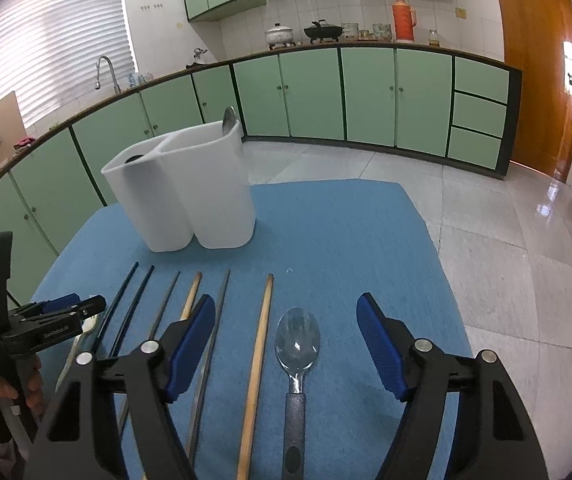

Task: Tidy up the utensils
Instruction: 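Lower the left tool onto the white fork while the right tool lowers onto the clear spoon, then close the left tool on the white fork while the right tool grips the clear spoon, then carry the fork and clear spoon over the caddy and release them inside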

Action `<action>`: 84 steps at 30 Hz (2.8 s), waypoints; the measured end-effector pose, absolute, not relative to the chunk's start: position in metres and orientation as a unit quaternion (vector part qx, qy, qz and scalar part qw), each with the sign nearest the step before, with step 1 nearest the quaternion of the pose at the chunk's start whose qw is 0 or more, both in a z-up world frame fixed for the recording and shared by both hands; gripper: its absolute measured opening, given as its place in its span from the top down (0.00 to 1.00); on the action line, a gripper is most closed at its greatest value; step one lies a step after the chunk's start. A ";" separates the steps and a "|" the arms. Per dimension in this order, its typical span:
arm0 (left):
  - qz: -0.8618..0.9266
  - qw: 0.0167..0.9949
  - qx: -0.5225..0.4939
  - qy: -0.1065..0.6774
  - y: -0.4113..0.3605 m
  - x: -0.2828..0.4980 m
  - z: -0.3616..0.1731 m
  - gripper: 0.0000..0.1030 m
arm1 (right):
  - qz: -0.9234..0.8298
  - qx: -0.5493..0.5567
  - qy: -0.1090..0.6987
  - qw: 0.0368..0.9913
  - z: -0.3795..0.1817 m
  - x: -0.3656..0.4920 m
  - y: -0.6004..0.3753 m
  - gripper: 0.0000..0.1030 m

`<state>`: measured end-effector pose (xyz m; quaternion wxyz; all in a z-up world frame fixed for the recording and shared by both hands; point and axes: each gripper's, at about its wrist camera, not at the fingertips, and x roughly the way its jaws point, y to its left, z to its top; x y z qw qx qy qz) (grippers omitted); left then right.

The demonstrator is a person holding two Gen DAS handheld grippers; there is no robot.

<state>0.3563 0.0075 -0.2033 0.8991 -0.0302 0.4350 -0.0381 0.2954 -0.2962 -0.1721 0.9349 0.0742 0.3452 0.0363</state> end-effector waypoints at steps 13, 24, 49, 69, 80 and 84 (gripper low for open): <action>-0.053 0.902 -0.026 0.427 -0.005 0.344 -0.195 0.82 | 0.040 0.057 0.378 0.923 -0.185 0.295 -0.297 0.44; -0.031 0.925 -0.037 0.377 0.001 0.329 -0.161 0.82 | 0.057 0.073 0.416 0.905 -0.206 0.307 -0.298 0.56; -0.047 0.936 -0.025 0.348 0.003 0.324 -0.147 0.82 | 0.029 0.052 0.440 0.896 -0.214 0.334 -0.296 0.69; -0.062 0.960 -0.029 0.273 0.007 0.300 -0.105 0.82 | 0.076 0.089 0.287 0.951 -0.119 0.269 -0.312 0.70; -0.070 0.971 -0.034 0.225 0.007 0.299 -0.067 0.82 | 0.091 0.072 0.235 0.965 -0.071 0.274 -0.303 0.70; -0.073 0.975 -0.034 0.207 0.005 0.304 -0.050 0.82 | 0.099 0.063 0.218 0.969 -0.054 0.281 -0.298 0.70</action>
